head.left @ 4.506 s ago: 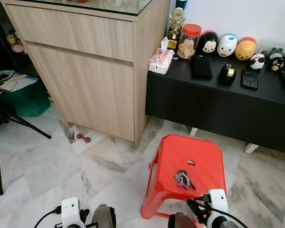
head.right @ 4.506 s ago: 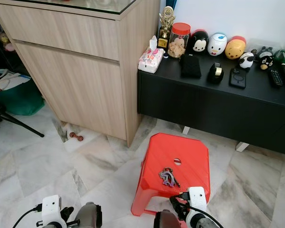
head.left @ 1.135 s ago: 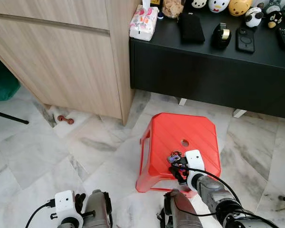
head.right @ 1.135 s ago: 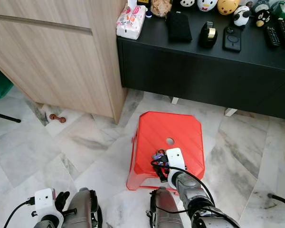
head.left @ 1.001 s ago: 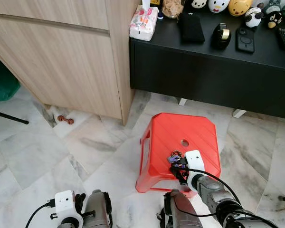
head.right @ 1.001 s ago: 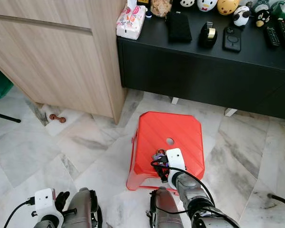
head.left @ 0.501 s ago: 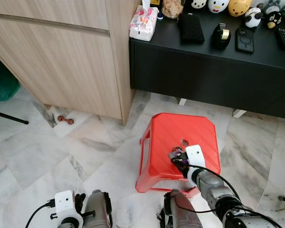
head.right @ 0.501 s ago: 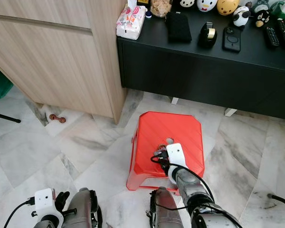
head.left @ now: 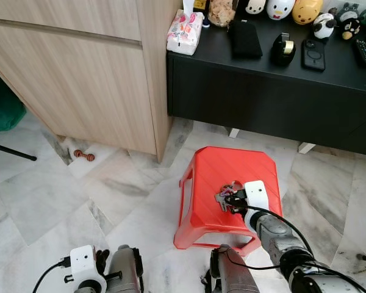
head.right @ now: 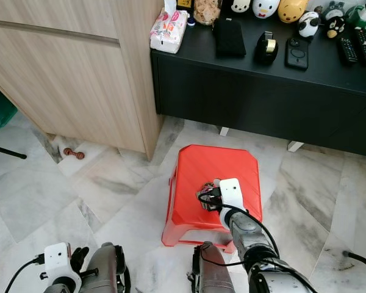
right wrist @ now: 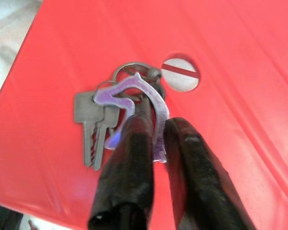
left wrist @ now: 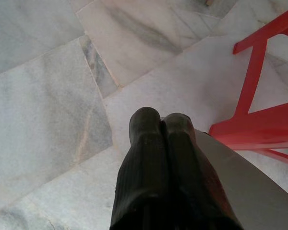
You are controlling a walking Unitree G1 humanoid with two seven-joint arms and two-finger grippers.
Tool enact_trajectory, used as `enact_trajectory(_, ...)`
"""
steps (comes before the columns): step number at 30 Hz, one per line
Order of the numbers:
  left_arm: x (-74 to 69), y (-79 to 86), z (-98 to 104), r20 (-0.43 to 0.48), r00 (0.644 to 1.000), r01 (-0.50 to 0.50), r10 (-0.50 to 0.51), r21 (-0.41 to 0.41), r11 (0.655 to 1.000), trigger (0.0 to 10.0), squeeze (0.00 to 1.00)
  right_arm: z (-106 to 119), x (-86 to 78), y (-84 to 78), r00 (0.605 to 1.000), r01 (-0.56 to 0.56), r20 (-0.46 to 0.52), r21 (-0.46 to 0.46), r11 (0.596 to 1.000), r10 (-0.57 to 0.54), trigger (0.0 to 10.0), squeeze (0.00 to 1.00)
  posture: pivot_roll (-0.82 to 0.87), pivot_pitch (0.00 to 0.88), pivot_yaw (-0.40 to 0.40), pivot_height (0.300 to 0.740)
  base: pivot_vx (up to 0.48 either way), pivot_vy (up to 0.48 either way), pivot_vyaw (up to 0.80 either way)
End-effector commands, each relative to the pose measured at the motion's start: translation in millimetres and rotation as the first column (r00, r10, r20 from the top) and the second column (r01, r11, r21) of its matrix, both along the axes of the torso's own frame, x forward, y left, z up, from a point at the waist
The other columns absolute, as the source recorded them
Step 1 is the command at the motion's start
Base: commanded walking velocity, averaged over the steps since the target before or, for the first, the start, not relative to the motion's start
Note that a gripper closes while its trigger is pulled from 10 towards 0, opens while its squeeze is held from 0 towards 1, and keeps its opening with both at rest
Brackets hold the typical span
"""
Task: Hang keys on a hook
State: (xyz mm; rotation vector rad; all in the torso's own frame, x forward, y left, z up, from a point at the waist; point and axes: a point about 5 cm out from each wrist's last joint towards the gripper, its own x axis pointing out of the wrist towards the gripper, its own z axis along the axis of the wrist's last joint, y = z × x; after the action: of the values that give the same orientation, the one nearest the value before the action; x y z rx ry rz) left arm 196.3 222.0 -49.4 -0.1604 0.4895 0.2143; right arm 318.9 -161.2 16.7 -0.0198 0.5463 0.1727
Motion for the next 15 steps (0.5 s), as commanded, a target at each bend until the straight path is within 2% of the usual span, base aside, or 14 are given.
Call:
enact_trajectory(1, -68.1, -33.8, -48.2, -0.344, 0.936, 0.041, -0.079, -0.117, 0.992, 10.0, 0.00, -5.5, -5.7, -5.8, 1.000, 0.024, -0.015, 0.011, 1.000, -0.024, 0.0, 0.00, 0.15, 0.277, -0.134, 0.633, 0.000, 0.000, 0.00)
enact_trajectory(12, -66.6, -34.4, -48.0, -0.346, 0.935, 0.047, -0.084, -0.112, 0.993, 10.0, 0.00, -3.3, -4.0, -6.0, 1.000, 0.024, 0.000, 0.015, 1.000, -0.024, 0.0, 0.00, 0.15, 0.263, -0.136, 0.633, 0.000, 0.000, 0.00)
enact_trajectory(13, -66.6, -34.3, -48.0, -0.346, 0.935, 0.048, -0.084, -0.111, 0.993, 10.0, 0.00, -3.8, -4.5, -6.5, 1.000, 0.026, -0.002, 0.011, 1.000, -0.026, 10.0, 0.00, 0.15, 0.260, -0.135, 0.633, 0.000, 0.000, 0.00)
enact_trajectory(14, -66.7, -34.2, -48.0, -0.346, 0.934, 0.048, -0.084, -0.111, 0.993, 10.0, 0.00, -4.3, -4.9, -6.4, 1.000, 0.028, -0.005, 0.020, 0.999, -0.028, 10.0, 0.00, 0.15, 0.258, -0.135, 0.633, 0.000, 0.000, 0.00)
enact_trajectory(15, -66.8, -34.1, -48.1, -0.346, 0.934, 0.049, -0.085, -0.110, 0.993, 10.0, 0.00, -4.6, -5.2, -6.3, 1.000, 0.029, -0.007, 0.029, 0.999, -0.029, 10.0, 0.07, 0.15, 0.258, -0.135, 0.633, 0.000, 0.000, 0.00)
